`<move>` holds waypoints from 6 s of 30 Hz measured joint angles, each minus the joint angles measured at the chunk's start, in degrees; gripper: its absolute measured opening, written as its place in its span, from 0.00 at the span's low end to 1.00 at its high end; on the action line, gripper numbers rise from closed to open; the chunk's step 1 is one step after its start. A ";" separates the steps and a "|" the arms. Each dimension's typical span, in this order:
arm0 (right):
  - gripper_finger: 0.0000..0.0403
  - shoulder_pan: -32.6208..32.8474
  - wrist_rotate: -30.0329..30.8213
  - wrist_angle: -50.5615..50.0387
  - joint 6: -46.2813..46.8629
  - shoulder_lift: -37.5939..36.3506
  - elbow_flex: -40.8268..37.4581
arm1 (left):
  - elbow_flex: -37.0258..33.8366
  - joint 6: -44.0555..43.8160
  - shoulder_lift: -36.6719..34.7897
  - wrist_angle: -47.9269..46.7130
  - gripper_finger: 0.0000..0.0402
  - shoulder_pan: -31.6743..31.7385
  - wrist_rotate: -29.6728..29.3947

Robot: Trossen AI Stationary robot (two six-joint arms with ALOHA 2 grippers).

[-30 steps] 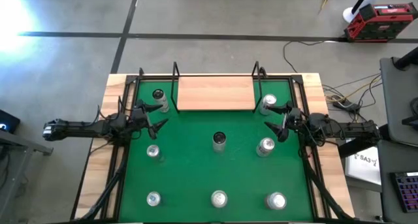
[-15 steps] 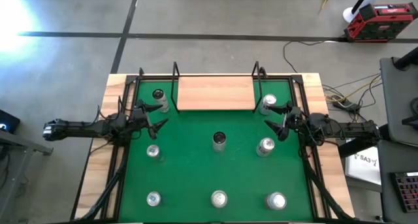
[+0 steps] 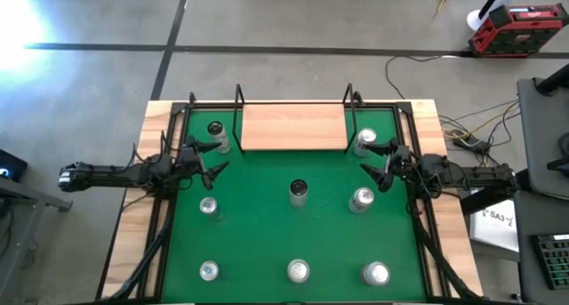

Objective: Place canned beverage on shelf
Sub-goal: Put the top silver soda can on the shelf

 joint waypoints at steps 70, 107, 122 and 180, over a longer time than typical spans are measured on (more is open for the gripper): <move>0.94 -0.02 5.57 -79.28 88.29 58.45 63.18 | 0.01 0.00 0.21 0.05 0.83 0.02 -0.01; 0.94 -27.31 -9.13 -77.66 140.03 68.53 67.41 | 0.02 0.00 0.24 0.04 0.83 0.00 -0.02; 0.94 -37.79 -16.11 -73.89 136.39 75.90 67.43 | 0.02 0.00 0.24 0.04 0.83 0.02 -0.02; 0.67 -39.32 -17.99 -71.78 133.00 78.28 64.89 | 0.00 0.00 0.24 0.05 0.83 0.01 -0.02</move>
